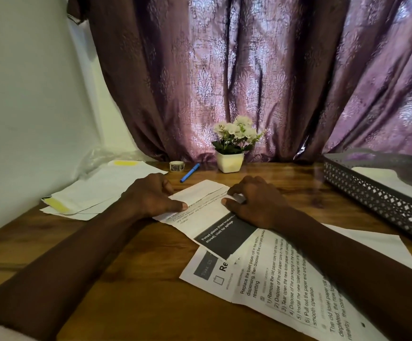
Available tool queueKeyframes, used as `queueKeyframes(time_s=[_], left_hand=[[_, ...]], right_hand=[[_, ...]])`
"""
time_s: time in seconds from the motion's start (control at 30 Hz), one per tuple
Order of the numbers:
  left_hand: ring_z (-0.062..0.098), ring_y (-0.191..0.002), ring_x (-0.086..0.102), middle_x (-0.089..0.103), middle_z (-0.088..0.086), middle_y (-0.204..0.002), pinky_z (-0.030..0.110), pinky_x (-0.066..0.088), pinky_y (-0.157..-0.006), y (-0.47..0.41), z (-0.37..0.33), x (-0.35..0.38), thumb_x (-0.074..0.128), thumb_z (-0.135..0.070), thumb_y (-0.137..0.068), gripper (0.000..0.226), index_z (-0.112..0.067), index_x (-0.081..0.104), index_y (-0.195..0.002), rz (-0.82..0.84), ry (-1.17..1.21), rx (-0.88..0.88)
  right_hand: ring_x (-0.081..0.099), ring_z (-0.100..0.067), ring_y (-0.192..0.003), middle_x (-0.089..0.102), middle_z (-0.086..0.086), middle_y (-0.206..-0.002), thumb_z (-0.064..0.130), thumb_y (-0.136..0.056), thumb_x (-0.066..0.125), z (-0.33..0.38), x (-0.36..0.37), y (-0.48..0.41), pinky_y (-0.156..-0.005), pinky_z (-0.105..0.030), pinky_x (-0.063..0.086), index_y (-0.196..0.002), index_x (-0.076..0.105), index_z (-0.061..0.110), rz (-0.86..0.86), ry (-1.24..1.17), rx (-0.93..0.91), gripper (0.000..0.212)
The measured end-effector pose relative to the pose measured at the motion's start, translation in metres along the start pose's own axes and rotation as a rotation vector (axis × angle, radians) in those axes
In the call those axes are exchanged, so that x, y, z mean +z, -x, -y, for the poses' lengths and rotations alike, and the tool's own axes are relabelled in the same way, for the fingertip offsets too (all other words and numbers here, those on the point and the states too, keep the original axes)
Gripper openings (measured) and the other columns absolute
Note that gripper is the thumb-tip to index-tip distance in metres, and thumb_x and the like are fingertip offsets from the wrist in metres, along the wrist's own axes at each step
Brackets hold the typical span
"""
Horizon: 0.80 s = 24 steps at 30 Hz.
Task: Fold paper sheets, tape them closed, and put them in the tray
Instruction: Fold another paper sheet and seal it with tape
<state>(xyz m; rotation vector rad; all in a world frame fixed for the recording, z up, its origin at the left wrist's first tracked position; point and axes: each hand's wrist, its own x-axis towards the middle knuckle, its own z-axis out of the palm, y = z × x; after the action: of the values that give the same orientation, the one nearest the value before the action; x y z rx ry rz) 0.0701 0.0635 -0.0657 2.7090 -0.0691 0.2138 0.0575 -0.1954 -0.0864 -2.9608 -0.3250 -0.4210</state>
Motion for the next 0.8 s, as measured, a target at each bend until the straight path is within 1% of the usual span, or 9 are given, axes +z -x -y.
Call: queueKeyframes(time_s=[0.07,0.1,0.27,0.37,0.43,0.57,0.7,0.73,0.8], left_hand=[[0.021,-0.114,0.062,0.066,0.000,-0.128,0.034,0.052,-0.092,0.004,-0.004,0.000,0.077,-0.069,-0.072,0.073,-0.023,0.059,-0.125,-0.029,-0.168,0.019],[0.022,-0.117,0.062,0.066,0.000,-0.130,0.033,0.050,-0.092,0.006,-0.007,-0.001,0.073,-0.071,-0.075,0.075,-0.022,0.057,-0.130,-0.057,-0.237,0.034],[0.023,-0.117,0.060,0.065,0.004,-0.129,0.031,0.047,-0.089,0.017,-0.022,0.000,0.067,-0.065,-0.085,0.066,-0.019,0.057,-0.132,-0.120,-0.355,0.060],[0.023,-0.113,0.061,0.067,0.005,-0.126,0.031,0.046,-0.086,0.016,-0.022,-0.004,0.071,-0.061,-0.085,0.062,-0.019,0.059,-0.128,-0.133,-0.317,0.052],[0.024,-0.115,0.062,0.067,0.004,-0.127,0.033,0.049,-0.090,0.017,-0.018,-0.003,0.074,-0.057,-0.084,0.061,-0.019,0.060,-0.130,-0.138,-0.269,0.049],[0.022,-0.112,0.064,0.069,0.000,-0.126,0.034,0.052,-0.093,0.020,-0.018,0.006,0.081,-0.045,-0.081,0.050,-0.023,0.068,-0.123,-0.171,-0.054,0.038],[0.023,-0.106,0.062,0.067,-0.001,-0.117,0.031,0.046,-0.087,0.025,-0.021,0.011,0.086,-0.030,-0.075,0.052,-0.023,0.067,-0.123,-0.283,0.112,0.142],[0.024,-0.106,0.062,0.066,0.000,-0.116,0.032,0.046,-0.088,0.026,-0.022,0.011,0.087,-0.026,-0.073,0.054,-0.023,0.066,-0.123,-0.313,0.135,0.190],[0.027,-0.114,0.060,0.059,0.003,-0.126,0.039,0.048,-0.096,0.029,-0.025,0.011,0.086,-0.021,-0.072,0.066,-0.025,0.059,-0.132,-0.337,0.074,0.255]], right_hand=[[0.043,-0.024,-0.133,0.055,-0.001,-0.138,0.067,-0.096,0.045,0.000,0.000,0.000,-0.107,-0.044,0.041,-0.135,0.061,0.036,-0.002,-0.004,0.006,0.052],[0.043,-0.024,-0.133,0.055,-0.001,-0.138,0.067,-0.096,0.045,0.001,0.000,0.001,-0.108,-0.045,0.041,-0.136,0.060,0.035,-0.005,-0.002,0.007,0.052],[0.043,-0.025,-0.133,0.054,-0.002,-0.138,0.066,-0.097,0.044,0.003,0.002,0.001,-0.108,-0.045,0.040,-0.137,0.060,0.034,-0.007,0.010,0.012,0.053],[0.043,-0.026,-0.134,0.054,-0.002,-0.138,0.065,-0.097,0.045,0.004,0.003,0.001,-0.109,-0.046,0.040,-0.137,0.060,0.034,-0.015,-0.001,0.003,0.053],[0.044,-0.026,-0.133,0.054,-0.003,-0.137,0.065,-0.097,0.046,0.004,0.004,0.001,-0.108,-0.046,0.040,-0.135,0.061,0.034,-0.025,-0.006,-0.002,0.051],[0.046,-0.028,-0.129,0.056,-0.004,-0.132,0.064,-0.096,0.047,0.002,0.005,-0.001,-0.105,-0.045,0.041,-0.132,0.064,0.034,-0.037,-0.011,-0.011,0.049],[0.046,-0.027,-0.129,0.057,-0.003,-0.132,0.066,-0.094,0.049,0.001,0.006,-0.002,-0.106,-0.046,0.042,-0.129,0.065,0.034,-0.046,-0.038,-0.009,0.050],[0.047,-0.026,-0.130,0.058,-0.003,-0.132,0.066,-0.094,0.050,0.000,0.006,-0.003,-0.106,-0.046,0.042,-0.128,0.066,0.034,-0.048,-0.049,-0.005,0.050],[0.047,-0.025,-0.130,0.058,-0.001,-0.132,0.067,-0.093,0.052,0.000,0.005,-0.004,-0.106,-0.046,0.042,-0.127,0.066,0.034,-0.040,-0.055,0.003,0.050]])
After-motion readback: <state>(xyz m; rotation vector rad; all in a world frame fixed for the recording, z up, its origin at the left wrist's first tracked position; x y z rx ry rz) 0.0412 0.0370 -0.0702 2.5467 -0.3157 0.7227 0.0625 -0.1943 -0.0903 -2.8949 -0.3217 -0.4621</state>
